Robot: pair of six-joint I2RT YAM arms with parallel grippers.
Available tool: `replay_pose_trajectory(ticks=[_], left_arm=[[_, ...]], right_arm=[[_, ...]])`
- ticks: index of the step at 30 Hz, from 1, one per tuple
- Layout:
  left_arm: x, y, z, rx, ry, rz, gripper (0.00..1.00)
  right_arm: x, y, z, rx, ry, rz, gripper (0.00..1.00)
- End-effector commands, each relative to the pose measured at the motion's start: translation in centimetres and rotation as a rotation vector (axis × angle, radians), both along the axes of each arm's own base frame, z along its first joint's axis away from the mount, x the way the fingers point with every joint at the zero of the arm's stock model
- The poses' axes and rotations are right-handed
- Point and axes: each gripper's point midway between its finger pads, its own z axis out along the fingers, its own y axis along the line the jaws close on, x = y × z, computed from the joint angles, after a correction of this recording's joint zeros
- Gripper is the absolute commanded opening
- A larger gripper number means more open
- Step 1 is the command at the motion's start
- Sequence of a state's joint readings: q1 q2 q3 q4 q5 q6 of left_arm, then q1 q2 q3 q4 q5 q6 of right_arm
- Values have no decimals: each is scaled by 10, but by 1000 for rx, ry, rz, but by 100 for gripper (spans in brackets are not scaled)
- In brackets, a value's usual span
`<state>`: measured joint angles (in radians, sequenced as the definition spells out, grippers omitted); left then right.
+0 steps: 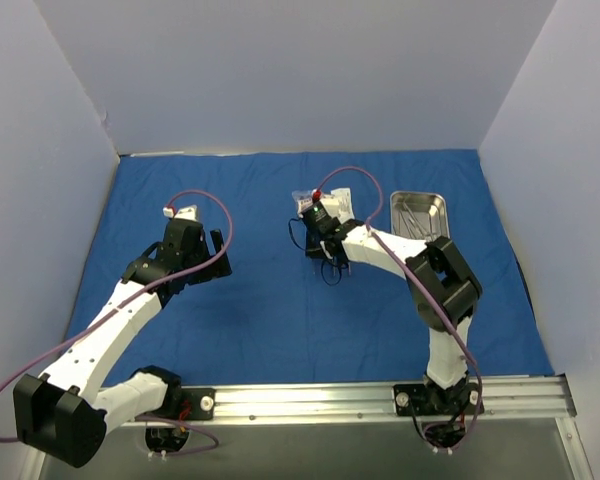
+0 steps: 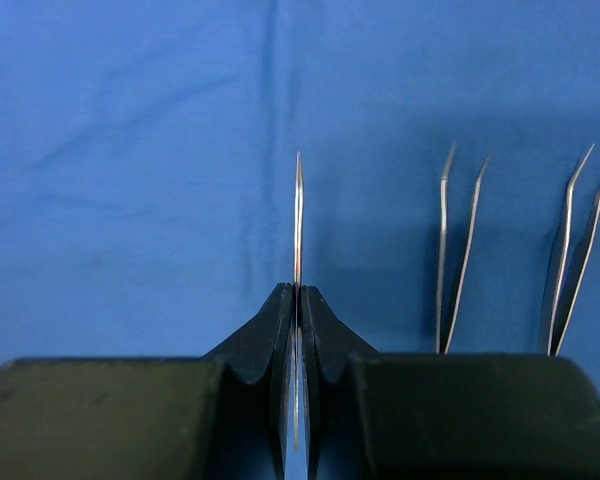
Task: Open and lay out the surgical kit
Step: Place the medical item in the surgical kit.
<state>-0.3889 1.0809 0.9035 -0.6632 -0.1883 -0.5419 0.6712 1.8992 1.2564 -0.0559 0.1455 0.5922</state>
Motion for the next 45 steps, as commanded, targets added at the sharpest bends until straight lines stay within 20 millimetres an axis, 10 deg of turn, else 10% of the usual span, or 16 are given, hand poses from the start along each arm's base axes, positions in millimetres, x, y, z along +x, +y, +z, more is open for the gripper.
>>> replay_pose_trajectory(ticks=[1, 24, 38, 45], left_arm=[[6, -2, 6, -18, -32, 4, 94], [7, -2, 4, -16, -32, -3, 94], [7, -3, 5, -23, -35, -1, 94], [8, -4, 9, -29, -46, -3, 94]], right_arm=[[14, -2, 4, -23, -50, -51, 0], [8, -13, -23, -96, 0, -74, 14], [20, -6, 55, -43, -84, -42, 30], [60, -82, 95, -128, -141, -102, 31]])
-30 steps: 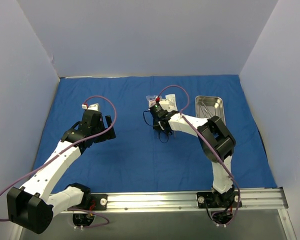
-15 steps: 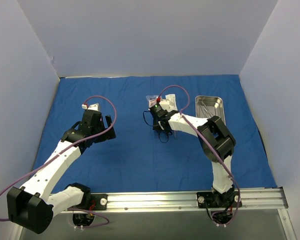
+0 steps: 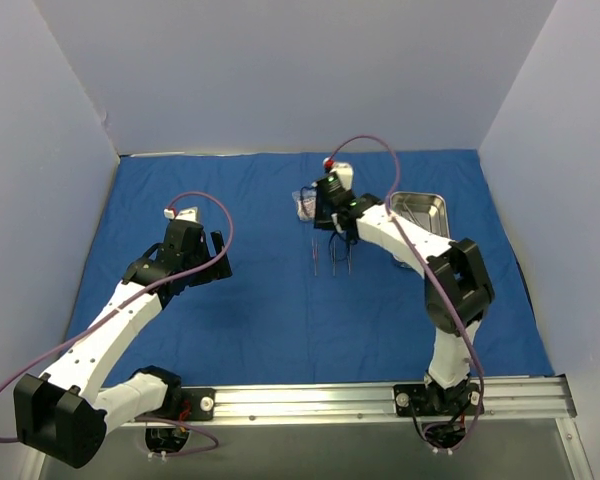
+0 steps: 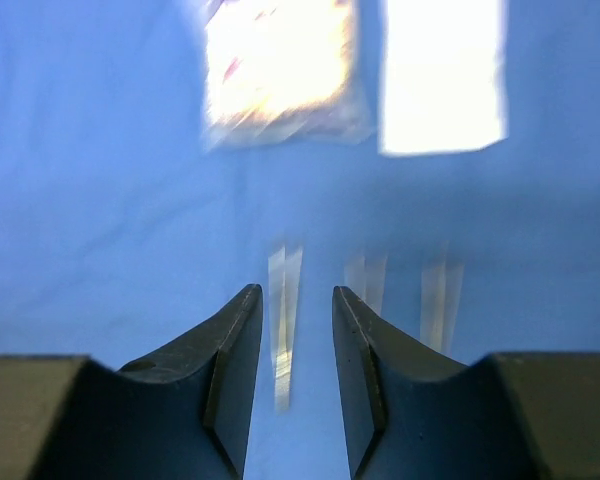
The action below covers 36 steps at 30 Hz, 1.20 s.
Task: Open and lay out the surgical kit
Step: Place the medical item in the surgical kit, then pick up the medical item from the container.
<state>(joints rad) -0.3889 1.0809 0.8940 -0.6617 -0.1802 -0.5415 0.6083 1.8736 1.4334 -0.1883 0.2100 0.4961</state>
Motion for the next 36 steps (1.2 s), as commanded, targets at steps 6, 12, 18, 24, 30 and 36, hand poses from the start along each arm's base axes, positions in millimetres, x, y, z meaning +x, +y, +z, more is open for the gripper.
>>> replay_pose_trajectory(ticks=[6, 12, 18, 24, 30, 36], left_arm=[[9, 0, 15, -13, -64, 0, 94], [8, 1, 19, -8, -73, -7, 94], [6, -1, 17, -13, -69, -22, 94], [5, -1, 15, -7, -63, -31, 94], [6, -2, 14, -8, -64, -36, 94], [6, -2, 12, -5, -61, -38, 94]], right_arm=[[34, -146, 29, -154, 4, -144, 29], [33, -224, 6, -163, 89, -278, 28], [27, -274, -21, -139, 169, -400, 28], [25, -294, -43, -124, 241, -383, 28], [31, -289, -61, -115, 313, -268, 24], [42, -281, -68, -88, 330, -184, 23]])
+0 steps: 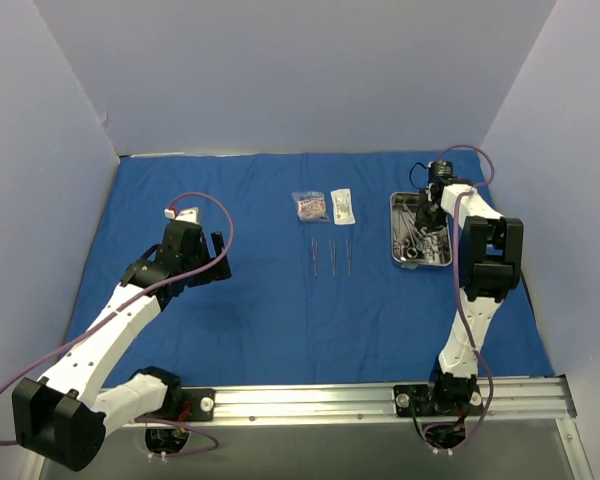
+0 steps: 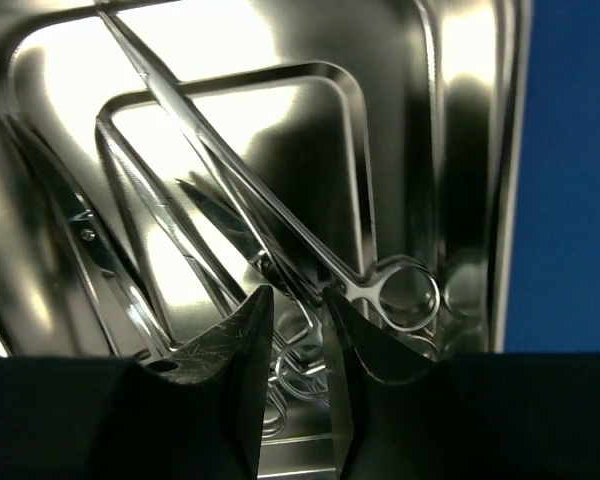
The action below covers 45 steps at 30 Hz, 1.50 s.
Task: Open and lay out the surgical kit
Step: Pick up the medical item from the container.
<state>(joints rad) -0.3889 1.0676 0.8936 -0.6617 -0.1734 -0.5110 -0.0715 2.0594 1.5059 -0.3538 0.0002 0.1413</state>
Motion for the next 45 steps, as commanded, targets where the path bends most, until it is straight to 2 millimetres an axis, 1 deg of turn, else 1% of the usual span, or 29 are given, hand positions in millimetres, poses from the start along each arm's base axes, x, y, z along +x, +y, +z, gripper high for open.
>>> replay_pose_trajectory(ticks=[1, 5, 7, 13, 17, 21, 22, 23, 26, 32, 35, 40, 45], left_arm=[[7, -1, 9, -16, -47, -10, 94], [5, -1, 9, -16, -50, -10, 94], [5, 0, 9, -14, -50, -9, 94], [4, 0, 9, -13, -49, -11, 94], [4, 0, 7, -15, -45, -10, 94], [4, -1, 7, -16, -45, -11, 94], [4, 0, 8, -16, -48, -10, 94], [3, 0, 7, -15, -45, -10, 94], [3, 0, 8, -14, -47, -9, 94], [3, -1, 7, -17, -45, -12, 94], [5, -3, 7, -23, -43, -15, 94], [6, -4, 7, -26, -43, -16, 94], [6, -5, 6, -29, -39, -18, 94]], right_arm=[[8, 8, 12, 28, -3, 90, 22], [9, 8, 6, 36, 10, 119, 22], [7, 5, 0, 35, 25, 115, 23], [0, 0, -14, 42, 63, 117, 23], [-7, 3, -24, 62, 96, 133, 21], [-8, 6, -28, 83, 102, 139, 14], [-8, 6, -27, 81, 99, 137, 11], [-7, 5, -26, 82, 96, 136, 7], [-4, 4, -17, 74, 82, 138, 1], [6, 2, 20, 54, 7, 136, 0], [7, 2, 32, 49, -20, 135, 0], [6, 7, 42, 64, -56, 136, 0], [6, 13, 39, 83, -61, 131, 0]])
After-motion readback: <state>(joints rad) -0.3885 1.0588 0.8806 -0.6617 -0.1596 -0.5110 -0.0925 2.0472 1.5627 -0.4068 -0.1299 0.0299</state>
